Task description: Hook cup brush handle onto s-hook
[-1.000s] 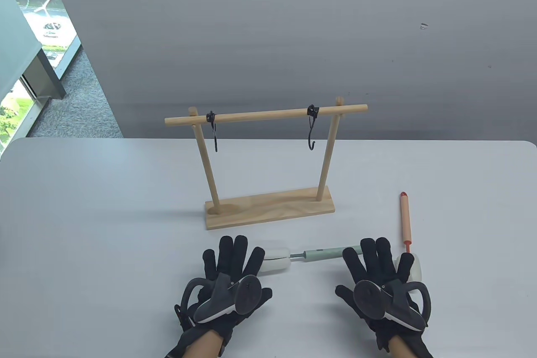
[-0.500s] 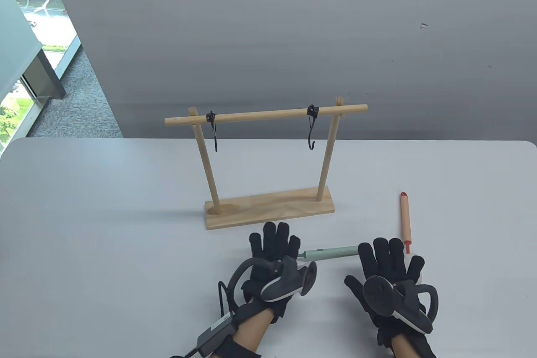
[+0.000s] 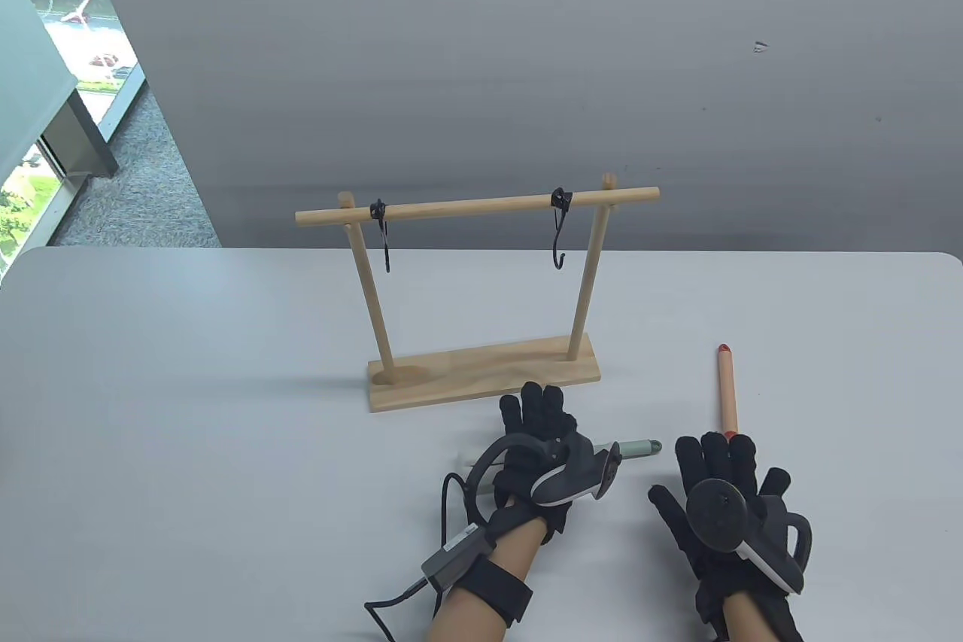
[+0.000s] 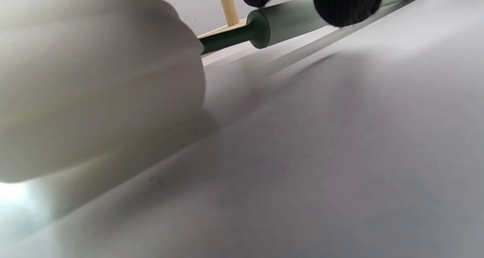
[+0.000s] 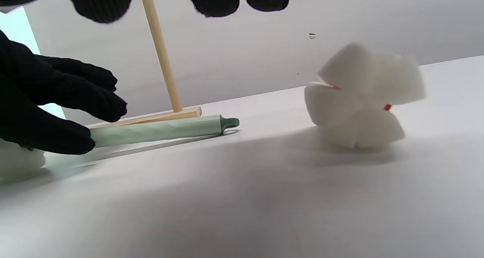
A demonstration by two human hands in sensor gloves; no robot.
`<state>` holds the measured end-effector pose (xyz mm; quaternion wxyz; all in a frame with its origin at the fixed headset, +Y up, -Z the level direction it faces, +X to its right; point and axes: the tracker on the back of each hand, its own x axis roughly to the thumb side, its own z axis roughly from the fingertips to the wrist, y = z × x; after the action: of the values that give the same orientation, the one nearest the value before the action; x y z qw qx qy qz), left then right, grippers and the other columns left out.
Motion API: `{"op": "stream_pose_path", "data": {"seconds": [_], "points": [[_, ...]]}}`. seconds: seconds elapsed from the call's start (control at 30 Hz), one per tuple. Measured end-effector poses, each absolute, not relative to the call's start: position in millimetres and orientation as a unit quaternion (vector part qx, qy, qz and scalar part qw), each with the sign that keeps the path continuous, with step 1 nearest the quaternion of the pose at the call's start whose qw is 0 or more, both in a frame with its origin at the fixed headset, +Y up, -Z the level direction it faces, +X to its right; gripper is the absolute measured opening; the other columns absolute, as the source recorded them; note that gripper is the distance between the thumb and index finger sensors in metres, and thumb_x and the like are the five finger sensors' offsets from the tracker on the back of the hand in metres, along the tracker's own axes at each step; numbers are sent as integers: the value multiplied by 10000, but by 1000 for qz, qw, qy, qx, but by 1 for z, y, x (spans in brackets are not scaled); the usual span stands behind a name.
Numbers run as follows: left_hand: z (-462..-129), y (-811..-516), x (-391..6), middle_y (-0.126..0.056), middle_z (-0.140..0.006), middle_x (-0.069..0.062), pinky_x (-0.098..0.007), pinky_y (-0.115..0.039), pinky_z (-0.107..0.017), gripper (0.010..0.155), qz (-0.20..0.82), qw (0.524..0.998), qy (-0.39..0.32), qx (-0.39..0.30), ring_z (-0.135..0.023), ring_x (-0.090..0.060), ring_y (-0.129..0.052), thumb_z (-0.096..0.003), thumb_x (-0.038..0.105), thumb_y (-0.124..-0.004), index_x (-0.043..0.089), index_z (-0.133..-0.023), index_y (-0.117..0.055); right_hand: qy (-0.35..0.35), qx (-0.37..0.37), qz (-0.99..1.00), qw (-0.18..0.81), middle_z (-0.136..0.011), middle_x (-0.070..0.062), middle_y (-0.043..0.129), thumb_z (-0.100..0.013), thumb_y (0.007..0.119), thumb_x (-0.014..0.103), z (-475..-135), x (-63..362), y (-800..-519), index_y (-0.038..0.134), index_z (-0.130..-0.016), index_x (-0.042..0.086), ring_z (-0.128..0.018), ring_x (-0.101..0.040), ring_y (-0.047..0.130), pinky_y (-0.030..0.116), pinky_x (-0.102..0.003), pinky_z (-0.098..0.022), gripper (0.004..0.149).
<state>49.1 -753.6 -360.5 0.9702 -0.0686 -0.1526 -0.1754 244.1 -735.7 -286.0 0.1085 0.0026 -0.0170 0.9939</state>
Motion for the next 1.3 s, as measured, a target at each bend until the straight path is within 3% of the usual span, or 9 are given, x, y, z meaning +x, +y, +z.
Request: {"op": "stream_pose_path", "data": {"seconds": [0.27, 0.43, 0.67, 0.97, 1.3], "points": [[-360, -759, 51, -358, -1223, -105, -674, -323, -760, 640, -188, 966, -161, -72, -1140, -423, -352, -482, 588, -708, 335, -1061, -610, -22, -1, 994, 107, -1146, -242, 313, -514, 567, 544, -284, 246, -736, 387, -1110, 128, -1054, -519, 213, 148, -767, -629, 749], [-358, -761, 50, -401, -1219, -93, -673, -328, -758, 524, -211, 962, -163, -67, -1141, -412, -382, -496, 563, -696, 368, -982, -699, -21, -3, 994, 106, -1145, -240, 318, -514, 568, 542, -283, 246, -736, 391, -1110, 129, -1054, -520, 216, 150, -767, -630, 746], [-355, -753, 38, -448, -1210, -94, -673, -330, -754, 508, -210, 962, -165, -54, -1137, -409, -415, -493, 569, -690, 373, -960, -719, -32, -13, 991, 127, -1146, -238, 330, -516, 566, 544, -281, 252, -734, 416, -1109, 139, -1054, -518, 227, 153, -766, -627, 734], [-342, -721, -14, -494, -1195, -116, -677, -350, -741, 531, -56, 989, -132, -36, -1116, -428, -470, -495, 565, -684, 326, -967, -730, -79, -12, 987, 140, -1136, -231, 398, -514, 567, 545, -277, 250, -728, 465, -1097, 135, -1053, -515, 298, 179, -764, -627, 720], [-325, -680, -96, -582, -1160, -130, -676, -373, -729, 535, 11, 996, -31, 78, -1078, -439, -566, -501, 563, -670, 298, -961, -729, -77, 2, 988, 137, -1133, -236, 411, -518, 562, 549, -278, 246, -728, 475, -1097, 133, -1050, -519, 315, 192, -764, -626, 719]]}}
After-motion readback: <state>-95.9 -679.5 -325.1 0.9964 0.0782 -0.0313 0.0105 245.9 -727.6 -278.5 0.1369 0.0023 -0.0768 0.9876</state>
